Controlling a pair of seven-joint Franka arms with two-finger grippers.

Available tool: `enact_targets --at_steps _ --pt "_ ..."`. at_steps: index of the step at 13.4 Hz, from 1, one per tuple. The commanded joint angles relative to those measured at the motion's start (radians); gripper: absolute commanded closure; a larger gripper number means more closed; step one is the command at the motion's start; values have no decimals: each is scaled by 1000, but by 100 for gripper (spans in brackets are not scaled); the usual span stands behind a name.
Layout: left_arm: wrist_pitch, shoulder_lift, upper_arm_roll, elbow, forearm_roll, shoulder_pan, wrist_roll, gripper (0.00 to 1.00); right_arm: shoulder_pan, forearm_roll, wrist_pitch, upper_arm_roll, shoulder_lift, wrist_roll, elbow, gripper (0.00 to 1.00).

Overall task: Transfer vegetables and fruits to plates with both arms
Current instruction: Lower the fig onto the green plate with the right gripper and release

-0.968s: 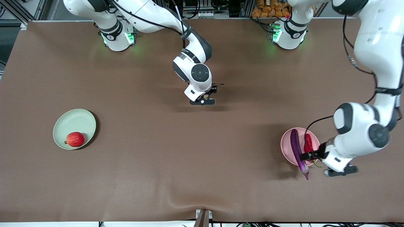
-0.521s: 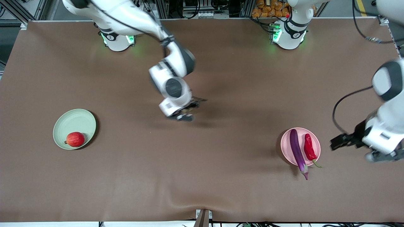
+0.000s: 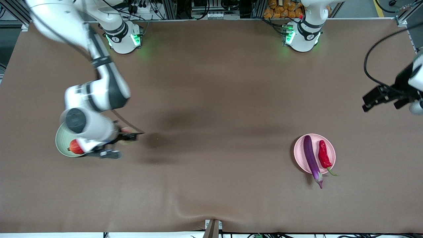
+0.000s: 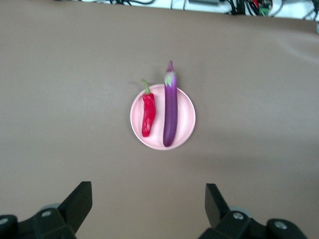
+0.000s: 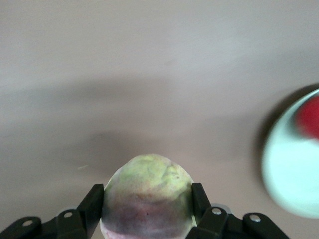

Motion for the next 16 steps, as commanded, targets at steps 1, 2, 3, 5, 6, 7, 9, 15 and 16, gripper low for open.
enact_targets --at_steps 1,2,3,5,6,7,9,15,16 --pt "-71 -54 165 -37 -29 -147 16 0 -192 -27 -1 30 -2 -221 18 80" --pt "-98 -59 187 -37 -29 -162 17 0 -240 -27 1 31 -1 -302 20 80" --pt "-118 -63 200 -38 -29 -169 17 0 -277 -25 1 31 4 -357 14 80" --pt "-147 -76 212 -38 -30 -188 16 0 -337 -24 -9 31 16 -454 3 80" --pt "-152 -92 226 -50 -30 -208 7 0 -364 -24 -7 31 16 -511 -18 80" --pt "-151 -108 226 -69 -30 -214 2 0 -394 -24 -7 31 19 -551 -26 80" --pt "-152 -114 220 -81 -30 -209 0 0 -458 -21 -7 33 59 -657 -28 78" --pt "-169 -157 224 -96 -30 -192 8 0 -463 -11 -10 33 122 -688 -25 0" --pt "-172 -157 224 -103 -29 -174 8 0 -454 -11 -36 34 107 -683 -19 0"
